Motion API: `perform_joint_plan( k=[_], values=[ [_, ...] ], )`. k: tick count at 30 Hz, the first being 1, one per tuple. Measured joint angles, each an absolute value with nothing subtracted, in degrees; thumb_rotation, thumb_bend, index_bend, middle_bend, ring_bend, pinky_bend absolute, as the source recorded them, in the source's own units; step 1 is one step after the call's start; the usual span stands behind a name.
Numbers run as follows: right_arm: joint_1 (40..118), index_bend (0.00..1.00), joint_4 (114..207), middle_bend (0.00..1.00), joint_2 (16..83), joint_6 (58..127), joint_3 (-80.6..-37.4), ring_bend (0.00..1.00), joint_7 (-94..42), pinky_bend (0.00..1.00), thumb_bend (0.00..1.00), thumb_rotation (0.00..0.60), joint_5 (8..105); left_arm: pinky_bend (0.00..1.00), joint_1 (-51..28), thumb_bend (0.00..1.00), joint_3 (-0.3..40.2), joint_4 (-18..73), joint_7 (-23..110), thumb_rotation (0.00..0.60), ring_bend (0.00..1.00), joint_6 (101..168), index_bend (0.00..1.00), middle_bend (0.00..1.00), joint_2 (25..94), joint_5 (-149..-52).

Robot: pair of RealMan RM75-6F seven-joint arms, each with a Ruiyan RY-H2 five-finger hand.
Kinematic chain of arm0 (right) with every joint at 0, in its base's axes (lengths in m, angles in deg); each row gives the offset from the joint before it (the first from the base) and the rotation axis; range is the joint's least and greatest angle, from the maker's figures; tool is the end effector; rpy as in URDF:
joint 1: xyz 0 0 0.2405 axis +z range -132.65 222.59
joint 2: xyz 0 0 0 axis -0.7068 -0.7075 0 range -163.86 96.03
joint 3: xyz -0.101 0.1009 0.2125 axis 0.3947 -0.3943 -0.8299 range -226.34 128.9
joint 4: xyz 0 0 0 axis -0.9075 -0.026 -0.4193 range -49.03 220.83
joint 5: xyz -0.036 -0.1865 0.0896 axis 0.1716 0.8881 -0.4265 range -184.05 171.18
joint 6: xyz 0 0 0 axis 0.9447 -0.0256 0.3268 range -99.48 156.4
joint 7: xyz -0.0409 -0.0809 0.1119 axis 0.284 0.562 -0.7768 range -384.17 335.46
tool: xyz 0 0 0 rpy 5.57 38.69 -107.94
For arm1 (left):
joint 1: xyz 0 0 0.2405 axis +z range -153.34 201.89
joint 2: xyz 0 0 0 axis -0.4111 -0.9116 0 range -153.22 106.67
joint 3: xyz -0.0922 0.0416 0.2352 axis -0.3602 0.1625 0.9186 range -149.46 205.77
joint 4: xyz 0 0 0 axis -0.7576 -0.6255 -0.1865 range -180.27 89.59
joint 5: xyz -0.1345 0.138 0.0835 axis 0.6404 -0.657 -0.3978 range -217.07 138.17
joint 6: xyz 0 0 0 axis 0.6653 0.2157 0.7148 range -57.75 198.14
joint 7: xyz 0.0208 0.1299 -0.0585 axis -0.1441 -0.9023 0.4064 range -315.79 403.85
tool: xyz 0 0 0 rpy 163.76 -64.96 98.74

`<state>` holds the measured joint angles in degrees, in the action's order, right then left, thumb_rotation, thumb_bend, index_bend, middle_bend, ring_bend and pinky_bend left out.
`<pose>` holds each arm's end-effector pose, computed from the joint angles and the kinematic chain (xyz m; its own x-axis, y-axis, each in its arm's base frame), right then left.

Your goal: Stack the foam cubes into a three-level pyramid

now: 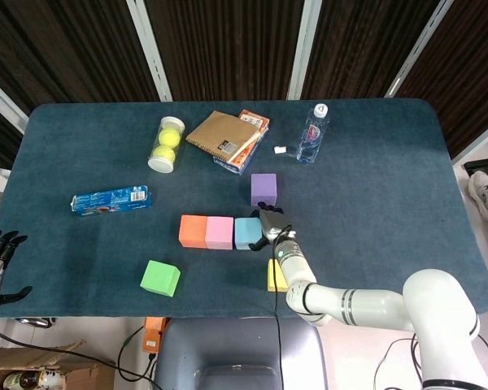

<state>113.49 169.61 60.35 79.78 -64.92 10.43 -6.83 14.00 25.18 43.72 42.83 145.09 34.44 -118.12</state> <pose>-0.0653 -0.3817 -0.0632 0.1420 -0.5973 0.7893 -0.9769 0.0443 0.2093 -0.3384 0.2127 0.1913 0.5388 0.1148 0.8346 0.8365 0.0440 -0.5461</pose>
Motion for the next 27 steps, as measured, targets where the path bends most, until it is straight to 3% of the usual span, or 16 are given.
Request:
perform_joint_plan(
  k=[27],
  values=[
    [112.2,0.48,169.0,0.03,61.1,78.0,-65.8,0.00,8.5,0.00,0.20,0.600,-5.1,0.05,13.9,0.01,25.1,43.8,42.7,0.600,0.03,144.5,0.19,0.11,34.4,-117.7]
  ],
)
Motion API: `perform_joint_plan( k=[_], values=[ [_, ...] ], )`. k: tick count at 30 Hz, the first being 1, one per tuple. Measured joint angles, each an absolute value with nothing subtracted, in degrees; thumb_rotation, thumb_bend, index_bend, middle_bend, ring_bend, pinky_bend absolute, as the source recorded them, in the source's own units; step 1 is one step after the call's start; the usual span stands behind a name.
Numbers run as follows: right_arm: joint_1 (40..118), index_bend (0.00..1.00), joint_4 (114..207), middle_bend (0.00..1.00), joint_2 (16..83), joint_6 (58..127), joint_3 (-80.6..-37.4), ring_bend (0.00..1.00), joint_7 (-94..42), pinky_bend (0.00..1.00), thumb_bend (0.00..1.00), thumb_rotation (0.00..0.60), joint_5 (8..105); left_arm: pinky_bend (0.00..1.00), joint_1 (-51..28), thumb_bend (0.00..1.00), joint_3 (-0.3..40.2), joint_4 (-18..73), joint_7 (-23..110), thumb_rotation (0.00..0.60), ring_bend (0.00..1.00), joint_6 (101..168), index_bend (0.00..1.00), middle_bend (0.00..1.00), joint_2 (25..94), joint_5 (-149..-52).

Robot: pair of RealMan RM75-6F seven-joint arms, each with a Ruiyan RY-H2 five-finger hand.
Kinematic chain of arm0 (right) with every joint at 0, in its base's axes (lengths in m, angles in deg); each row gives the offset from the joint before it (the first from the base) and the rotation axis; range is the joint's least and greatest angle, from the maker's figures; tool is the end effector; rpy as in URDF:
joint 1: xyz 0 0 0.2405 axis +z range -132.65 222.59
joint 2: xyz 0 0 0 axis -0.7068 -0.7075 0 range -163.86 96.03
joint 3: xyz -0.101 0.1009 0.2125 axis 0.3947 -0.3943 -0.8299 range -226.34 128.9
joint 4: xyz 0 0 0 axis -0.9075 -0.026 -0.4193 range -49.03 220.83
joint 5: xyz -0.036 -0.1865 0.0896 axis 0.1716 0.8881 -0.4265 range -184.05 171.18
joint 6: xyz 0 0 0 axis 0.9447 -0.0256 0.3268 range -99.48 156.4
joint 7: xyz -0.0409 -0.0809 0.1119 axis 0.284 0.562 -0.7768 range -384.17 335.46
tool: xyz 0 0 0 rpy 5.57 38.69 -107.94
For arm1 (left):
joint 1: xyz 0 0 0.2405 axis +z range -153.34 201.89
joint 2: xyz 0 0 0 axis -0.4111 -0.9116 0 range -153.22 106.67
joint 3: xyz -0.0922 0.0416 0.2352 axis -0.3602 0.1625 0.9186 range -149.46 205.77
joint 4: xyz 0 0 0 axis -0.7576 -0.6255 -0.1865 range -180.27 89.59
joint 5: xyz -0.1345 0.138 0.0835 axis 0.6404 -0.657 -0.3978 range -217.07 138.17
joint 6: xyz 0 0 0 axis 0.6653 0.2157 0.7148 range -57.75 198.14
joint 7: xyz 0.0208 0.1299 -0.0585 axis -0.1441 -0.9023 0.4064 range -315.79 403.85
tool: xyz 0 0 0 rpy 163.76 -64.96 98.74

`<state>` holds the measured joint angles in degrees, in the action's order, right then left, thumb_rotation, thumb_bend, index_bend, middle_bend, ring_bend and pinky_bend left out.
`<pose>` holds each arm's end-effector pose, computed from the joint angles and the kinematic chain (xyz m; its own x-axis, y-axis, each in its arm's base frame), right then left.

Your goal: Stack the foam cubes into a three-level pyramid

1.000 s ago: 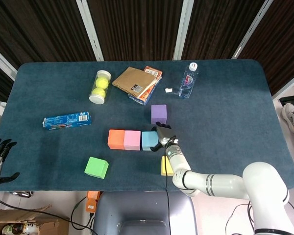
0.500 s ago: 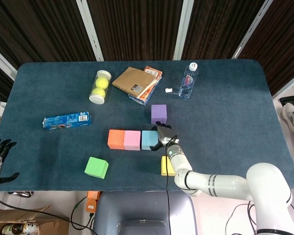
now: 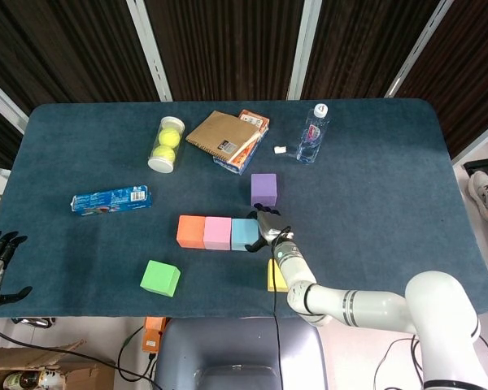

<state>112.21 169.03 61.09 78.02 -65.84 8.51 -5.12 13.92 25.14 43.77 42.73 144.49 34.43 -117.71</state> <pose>-0.0649 -0.3801 -0.0680 0.0974 -0.6076 0.7882 -0.9857 0.0508 0.1610 -0.3394 0.2131 0.1906 0.5371 0.1240 0.8343 0.8364 0.0494 -0.5458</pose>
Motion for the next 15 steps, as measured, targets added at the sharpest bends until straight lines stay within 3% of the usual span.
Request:
perform_joint_plan(
  k=[3,9,15],
  values=[
    [112.3,0.45,168.7,0.03,61.4,78.0,-65.9,0.00,8.5,0.00,0.21,0.600,-5.1,0.05,14.0,0.01,25.2,43.7,42.9,0.600,0.03,144.7,0.19,0.11,34.4,-117.8],
    [112.5,0.21,168.5,0.03,61.5,77.3,-65.8,0.00,8.8,0.00,0.20,0.600,-5.6,0.05,14.1,0.01,25.2,43.6,43.2,0.600,0.03,144.6,0.19,0.11,34.4,-117.8],
    [112.5,0.14,168.5,0.01,61.3,76.8,-65.8,0.00,8.7,0.00,0.20,0.600,-5.7,0.05,14.1,0.01,25.1,43.6,43.2,0.600,0.03,144.7,0.19,0.11,34.3,-117.9]
  ],
)
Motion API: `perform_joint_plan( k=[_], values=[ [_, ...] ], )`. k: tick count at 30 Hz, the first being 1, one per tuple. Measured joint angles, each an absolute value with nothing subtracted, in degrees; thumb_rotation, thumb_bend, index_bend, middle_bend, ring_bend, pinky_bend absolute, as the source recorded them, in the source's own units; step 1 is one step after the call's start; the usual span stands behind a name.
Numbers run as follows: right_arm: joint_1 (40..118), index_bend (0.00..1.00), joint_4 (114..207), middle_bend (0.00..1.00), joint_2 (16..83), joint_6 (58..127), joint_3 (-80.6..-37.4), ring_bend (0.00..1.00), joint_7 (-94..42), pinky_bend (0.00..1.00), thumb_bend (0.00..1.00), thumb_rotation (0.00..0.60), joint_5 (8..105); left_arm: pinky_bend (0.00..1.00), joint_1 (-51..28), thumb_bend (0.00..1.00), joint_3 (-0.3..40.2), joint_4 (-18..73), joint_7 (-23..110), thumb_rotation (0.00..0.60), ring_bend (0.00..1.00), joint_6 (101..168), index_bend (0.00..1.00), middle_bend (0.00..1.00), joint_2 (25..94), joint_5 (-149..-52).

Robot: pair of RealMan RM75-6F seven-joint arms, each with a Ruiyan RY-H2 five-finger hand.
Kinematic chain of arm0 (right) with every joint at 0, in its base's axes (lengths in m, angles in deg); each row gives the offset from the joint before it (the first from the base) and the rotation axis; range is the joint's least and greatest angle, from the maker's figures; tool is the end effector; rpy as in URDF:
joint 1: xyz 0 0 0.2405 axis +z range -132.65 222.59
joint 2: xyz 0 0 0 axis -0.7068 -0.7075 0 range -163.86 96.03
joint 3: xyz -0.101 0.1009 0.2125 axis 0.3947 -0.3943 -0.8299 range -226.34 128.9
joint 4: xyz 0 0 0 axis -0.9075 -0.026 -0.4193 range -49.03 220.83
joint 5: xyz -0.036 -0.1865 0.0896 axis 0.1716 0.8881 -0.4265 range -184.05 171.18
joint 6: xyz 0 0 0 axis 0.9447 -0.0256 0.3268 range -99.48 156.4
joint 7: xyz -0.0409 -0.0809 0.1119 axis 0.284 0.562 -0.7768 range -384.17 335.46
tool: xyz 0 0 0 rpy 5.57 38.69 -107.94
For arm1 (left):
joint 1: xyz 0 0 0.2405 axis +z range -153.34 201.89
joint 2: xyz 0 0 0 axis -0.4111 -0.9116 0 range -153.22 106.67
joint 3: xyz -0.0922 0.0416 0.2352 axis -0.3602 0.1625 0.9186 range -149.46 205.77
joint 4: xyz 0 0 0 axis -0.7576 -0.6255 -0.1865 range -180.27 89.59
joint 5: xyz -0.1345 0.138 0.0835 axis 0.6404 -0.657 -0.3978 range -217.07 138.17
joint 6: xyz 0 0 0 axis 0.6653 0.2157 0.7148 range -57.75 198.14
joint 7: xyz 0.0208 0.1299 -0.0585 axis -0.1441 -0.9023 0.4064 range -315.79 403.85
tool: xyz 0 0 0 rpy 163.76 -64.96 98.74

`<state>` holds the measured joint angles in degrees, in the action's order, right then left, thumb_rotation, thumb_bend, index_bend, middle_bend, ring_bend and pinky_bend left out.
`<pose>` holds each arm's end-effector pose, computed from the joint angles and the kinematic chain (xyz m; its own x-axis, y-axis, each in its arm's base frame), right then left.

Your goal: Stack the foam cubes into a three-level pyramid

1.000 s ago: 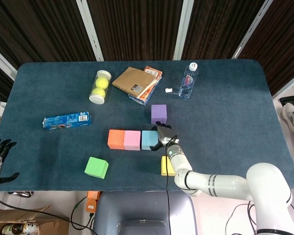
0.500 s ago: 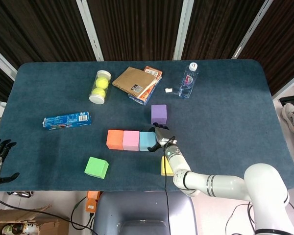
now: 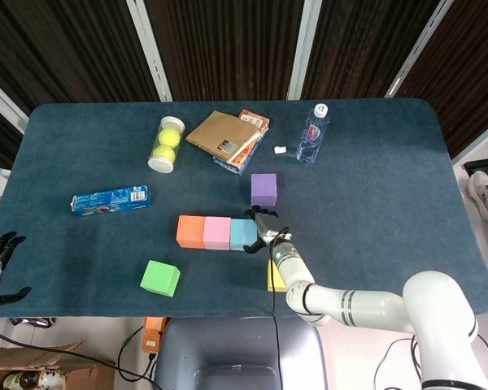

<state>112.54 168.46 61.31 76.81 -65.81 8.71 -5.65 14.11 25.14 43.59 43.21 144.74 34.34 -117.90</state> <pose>-0.0634 -0.3800 -0.0709 0.0960 -0.6203 0.7785 -0.9863 0.0459 0.1582 -0.3401 0.2122 0.1920 0.5348 0.1203 0.8364 0.8381 0.0506 -0.5432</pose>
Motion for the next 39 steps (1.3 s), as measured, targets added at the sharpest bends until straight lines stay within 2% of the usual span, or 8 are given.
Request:
perform_joint_plan(
  k=[11,24,31,32,33,34,36,39],
  values=[
    [111.8,0.00,170.9,0.00,58.7,76.0,-66.1,0.00,7.6,0.00,0.20,0.600,-4.8,0.05,14.3,0.01,25.1,43.5,43.5,0.600,0.03,144.8,0.19,0.11,34.2,-117.8],
    [108.3,0.00,180.5,0.00,47.1,71.6,-65.1,0.00,3.8,0.00,0.20,0.600,-1.3,0.05,14.3,0.01,25.0,44.4,42.3,0.600,0.03,145.0,0.19,0.11,34.0,-117.5],
    [105.3,0.07,185.7,0.03,42.5,73.0,-60.9,0.01,3.2,0.01,0.21,0.600,7.3,0.05,14.2,0.01,25.0,44.8,41.5,0.600,0.03,144.9,0.19,0.11,34.1,-117.4],
    [104.8,0.09,186.5,0.11,41.8,73.8,-59.8,0.05,3.5,0.09,0.23,0.600,9.2,0.05,14.2,0.01,25.0,44.9,41.4,0.600,0.03,144.9,0.19,0.11,34.1,-117.4],
    [104.4,0.11,187.1,0.23,41.3,74.6,-58.9,0.14,3.8,0.24,0.26,0.600,10.8,0.05,14.2,0.01,25.0,44.9,41.2,0.600,0.03,144.9,0.19,0.11,34.1,-117.4],
    [104.0,0.12,187.7,0.39,40.9,75.5,-58.1,0.30,4.2,0.45,0.31,0.600,12.3,0.05,14.2,0.01,25.0,45.0,41.1,0.600,0.03,144.9,0.19,0.11,34.1,-117.4],
    [102.9,0.13,189.3,0.57,39.8,77.2,-55.8,0.48,5.1,0.68,0.34,0.600,16.1,0.05,14.1,0.01,24.9,45.1,41.0,0.600,0.03,144.9,0.19,0.11,34.2,-117.3],
    [101.6,0.11,192.0,0.64,37.7,78.5,-52.3,0.56,6.8,0.76,0.35,0.600,20.7,0.05,14.0,0.01,24.9,45.1,40.7,0.600,0.03,144.7,0.19,0.11,34.3,-117.1]
  ],
)
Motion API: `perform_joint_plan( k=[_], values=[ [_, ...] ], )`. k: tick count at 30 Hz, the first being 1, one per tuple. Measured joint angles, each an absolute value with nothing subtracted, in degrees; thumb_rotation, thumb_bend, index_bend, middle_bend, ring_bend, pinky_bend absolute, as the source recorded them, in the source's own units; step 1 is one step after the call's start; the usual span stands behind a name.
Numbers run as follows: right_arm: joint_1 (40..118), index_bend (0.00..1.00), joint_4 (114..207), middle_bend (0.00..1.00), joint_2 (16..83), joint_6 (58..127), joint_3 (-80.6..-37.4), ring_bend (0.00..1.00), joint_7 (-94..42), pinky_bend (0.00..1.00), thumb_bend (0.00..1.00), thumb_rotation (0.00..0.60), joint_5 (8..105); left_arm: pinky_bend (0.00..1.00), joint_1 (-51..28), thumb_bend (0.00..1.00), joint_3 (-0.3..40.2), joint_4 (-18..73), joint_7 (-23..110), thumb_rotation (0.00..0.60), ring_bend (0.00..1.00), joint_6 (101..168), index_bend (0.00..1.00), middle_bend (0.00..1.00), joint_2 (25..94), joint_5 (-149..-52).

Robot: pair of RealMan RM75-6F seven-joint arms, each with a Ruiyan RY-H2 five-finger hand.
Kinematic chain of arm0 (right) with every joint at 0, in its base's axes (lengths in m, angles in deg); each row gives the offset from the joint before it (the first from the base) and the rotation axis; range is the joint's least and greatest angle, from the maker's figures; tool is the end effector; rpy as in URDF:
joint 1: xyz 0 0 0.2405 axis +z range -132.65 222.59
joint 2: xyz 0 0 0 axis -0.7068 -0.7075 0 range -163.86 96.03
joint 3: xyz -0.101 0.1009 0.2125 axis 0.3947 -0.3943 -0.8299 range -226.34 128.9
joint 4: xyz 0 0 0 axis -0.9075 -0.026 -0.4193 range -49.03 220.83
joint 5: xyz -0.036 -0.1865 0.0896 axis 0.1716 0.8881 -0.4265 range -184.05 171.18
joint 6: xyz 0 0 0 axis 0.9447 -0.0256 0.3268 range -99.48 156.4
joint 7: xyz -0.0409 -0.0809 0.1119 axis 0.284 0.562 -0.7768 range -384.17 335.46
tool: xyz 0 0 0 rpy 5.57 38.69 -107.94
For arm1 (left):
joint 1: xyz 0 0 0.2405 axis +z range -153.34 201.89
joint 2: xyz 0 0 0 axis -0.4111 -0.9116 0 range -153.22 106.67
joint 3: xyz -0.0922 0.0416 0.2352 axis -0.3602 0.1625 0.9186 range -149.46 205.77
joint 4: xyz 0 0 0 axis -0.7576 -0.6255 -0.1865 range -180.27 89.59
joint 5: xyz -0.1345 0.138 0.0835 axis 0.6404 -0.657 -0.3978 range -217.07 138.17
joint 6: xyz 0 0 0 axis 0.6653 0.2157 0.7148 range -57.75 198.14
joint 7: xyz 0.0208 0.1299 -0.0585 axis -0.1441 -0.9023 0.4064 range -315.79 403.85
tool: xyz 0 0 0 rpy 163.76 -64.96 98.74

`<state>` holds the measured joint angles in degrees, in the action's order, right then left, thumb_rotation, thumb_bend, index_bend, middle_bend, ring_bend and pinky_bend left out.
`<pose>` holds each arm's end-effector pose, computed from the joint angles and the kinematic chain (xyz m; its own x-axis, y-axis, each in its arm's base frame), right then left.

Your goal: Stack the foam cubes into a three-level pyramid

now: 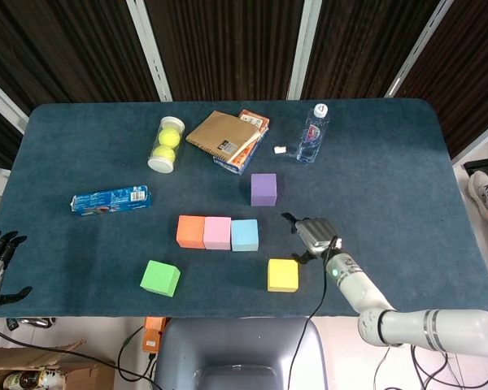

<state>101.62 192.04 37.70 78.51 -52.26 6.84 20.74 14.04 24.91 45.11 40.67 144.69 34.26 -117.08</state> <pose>-0.1350 -0.3322 0.0264 0.4476 -0.5491 0.7058 -0.8928 -0.2294 0.3877 -0.3361 0.2125 0.1897 0.5480 0.1229 0.8274 0.8287 0.0544 -0.5570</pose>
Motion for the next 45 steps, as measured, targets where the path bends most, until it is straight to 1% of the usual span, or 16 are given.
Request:
perform_joint_plan(
  k=[1,3,5,6,7,9,10,14,16,19,22,26,29,34,40,45],
  values=[
    [101.3,0.10,192.7,0.66,37.1,78.8,-51.3,0.57,7.5,0.77,0.36,0.600,21.9,0.05,14.0,0.01,24.9,45.1,40.5,0.600,0.03,144.6,0.19,0.11,34.3,-117.0],
    [100.7,0.07,194.2,0.66,36.0,79.8,-49.8,0.56,8.5,0.77,0.36,0.600,24.2,0.05,13.9,0.01,24.9,45.2,40.2,0.600,0.03,144.5,0.19,0.11,34.4,-116.8],
    [100.0,0.05,194.6,0.63,36.0,81.5,-49.6,0.51,8.4,0.71,0.34,0.600,25.5,0.05,13.8,0.01,24.8,45.3,39.9,0.600,0.03,144.5,0.19,0.11,34.5,-116.8],
    [99.6,0.04,194.5,0.57,36.2,82.3,-49.7,0.45,8.1,0.65,0.31,0.600,26.1,0.05,13.8,0.01,24.8,45.4,39.8,0.600,0.03,144.5,0.19,0.11,34.5,-116.8],
    [99.2,0.03,194.4,0.49,36.5,83.1,-50.0,0.38,7.5,0.59,0.28,0.600,26.9,0.05,13.8,0.01,24.8,45.5,39.7,0.600,0.03,144.4,0.19,0.11,34.5,-116.8],
    [98.4,0.03,193.9,0.36,37.1,84.1,-51.0,0.26,5.6,0.47,0.25,0.600,28.3,0.05,13.8,0.01,24.8,45.5,39.5,0.600,0.03,144.3,0.19,0.11,34.5,-116.6],
    [98.2,0.03,193.5,0.31,37.4,84.3,-51.6,0.21,4.6,0.42,0.24,0.600,28.5,0.05,13.7,0.01,24.8,45.5,39.4,0.600,0.03,144.2,0.19,0.11,34.6,-116.5],
    [98.3,0.05,190.9,0.22,39.0,83.1,-55.3,0.11,0.7,0.27,0.24,0.600,27.3,0.05,13.5,0.01,24.7,45.5,39.4,0.600,0.03,143.7,0.19,0.11,34.6,-116.1],
    [99.0,0.06,189.6,0.16,39.9,82.1,-56.2,0.05,0.4,0.19,0.24,0.600,25.6,0.05,13.4,0.01,24.7,45.5,39.5,0.600,0.03,143.6,0.19,0.11,34.7,-116.1],
    [101.1,0.07,187.0,0.11,42.2,80.6,-57.1,0.00,0.9,0.11,0.24,0.600,22.0,0.05,13.4,0.01,24.7,45.4,39.6,0.600,0.03,143.6,0.19,0.11,34.7,-116.1],
    [103.6,0.07,184.3,0.08,45.5,79.8,-57.5,0.00,2.8,0.08,0.24,0.600,18.4,0.05,13.5,0.01,24.7,45.3,39.7,0.600,0.03,143.8,0.19,0.11,34.6,-116.1],
    [106.4,0.07,181.9,0.06,49.7,80.0,-57.5,0.00,5.9,0.06,0.24,0.600,15.4,0.05,13.8,0.01,24.8,45.1,40.3,0.600,0.03,144.0,0.19,0.11,34.5,-116.2],
    [107.4,0.08,180.6,0.05,51.8,80.9,-57.5,0.00,7.1,0.06,0.24,0.600,14.2,0.05,13.9,0.01,24.9,44.8,40.8,0.600,0.03,144.1,0.19,0.11,34.5,-116.3],
    [108.1,0.12,178.4,0.05,54.3,82.4,-58.2,0.00,7.6,0.06,0.24,0.600,12.7,0.05,14.1,0.01,25.0,44.2,41.7,0.600,0.03,144.2,0.19,0.11,34.6,-116.7],
    [109.5,0.14,175.4,0.05,56.9,80.7,-60.0,0.00,7.9,0.06,0.24,0.600,9.3,0.05,14.1,0.01,25.1,43.9,42.1,0.600,0.03,144.4,0.19,0.11,34.6,-117.1],
    [110.4,0.15,174.4,0.05,57.9,80.1,-60.4,0.00,8.5,0.06,0.24,0.600,8.2,0.05,14.2,0.01,25.1,43.8,42.3,0.600,0.03,144.6,0.19,0.11,34.5,-117.2]
  ],
)
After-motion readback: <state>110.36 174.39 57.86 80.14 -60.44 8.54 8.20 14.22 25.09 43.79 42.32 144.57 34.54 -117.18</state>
